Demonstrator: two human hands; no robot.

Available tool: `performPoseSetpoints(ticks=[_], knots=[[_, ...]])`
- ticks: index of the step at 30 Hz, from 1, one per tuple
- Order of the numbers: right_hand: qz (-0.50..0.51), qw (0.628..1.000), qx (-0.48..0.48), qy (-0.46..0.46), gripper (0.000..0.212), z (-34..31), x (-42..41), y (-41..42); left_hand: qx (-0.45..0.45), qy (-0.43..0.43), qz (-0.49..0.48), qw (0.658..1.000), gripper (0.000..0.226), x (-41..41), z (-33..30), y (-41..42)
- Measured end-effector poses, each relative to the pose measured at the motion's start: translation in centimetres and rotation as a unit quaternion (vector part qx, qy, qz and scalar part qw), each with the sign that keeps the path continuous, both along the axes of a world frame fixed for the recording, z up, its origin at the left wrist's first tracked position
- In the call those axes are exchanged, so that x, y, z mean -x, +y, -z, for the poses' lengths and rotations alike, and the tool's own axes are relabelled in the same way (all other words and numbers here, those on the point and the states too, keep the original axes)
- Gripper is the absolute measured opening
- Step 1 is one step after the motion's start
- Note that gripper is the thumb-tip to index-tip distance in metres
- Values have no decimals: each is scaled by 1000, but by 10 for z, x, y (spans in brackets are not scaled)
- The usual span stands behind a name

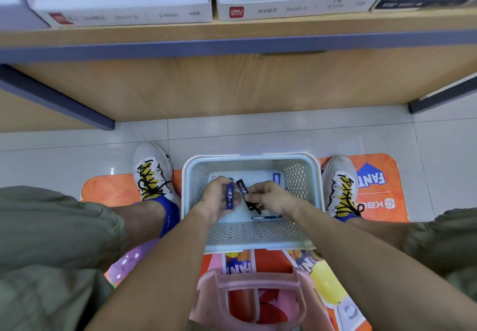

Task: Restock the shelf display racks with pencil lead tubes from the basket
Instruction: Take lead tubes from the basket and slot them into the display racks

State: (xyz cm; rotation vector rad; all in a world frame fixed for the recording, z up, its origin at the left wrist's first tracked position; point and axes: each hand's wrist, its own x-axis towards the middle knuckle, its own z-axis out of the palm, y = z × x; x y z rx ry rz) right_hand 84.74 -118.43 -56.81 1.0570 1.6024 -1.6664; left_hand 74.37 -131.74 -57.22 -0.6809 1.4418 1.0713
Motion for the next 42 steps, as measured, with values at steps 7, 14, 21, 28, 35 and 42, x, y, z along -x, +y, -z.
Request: performPoseSetpoints(ticks=[7,14,21,28,35,42], knots=[[172,984,22,29,19,-15,-1,-14,-82,-8,-22,996,29,-20,-22,9],[237,968,-52,63,12,-57,-4,-20,-76,31,-61,995,23,-34,-68,23],[72,977,-153,133,42,-126,-9,-4,-120,45,-107,986,28,-34,-131,35],[-29,911,-333,244,37,-252,23,38,-262,72,-162,949,36,-2,-236,81],[44,871,-361,329,29,-377,46,88,-356,116,-94,923,32,38,-364,124],[165,886,-198,386,28,-417,42,137,-342,245,-16,907,23,65,-408,155]])
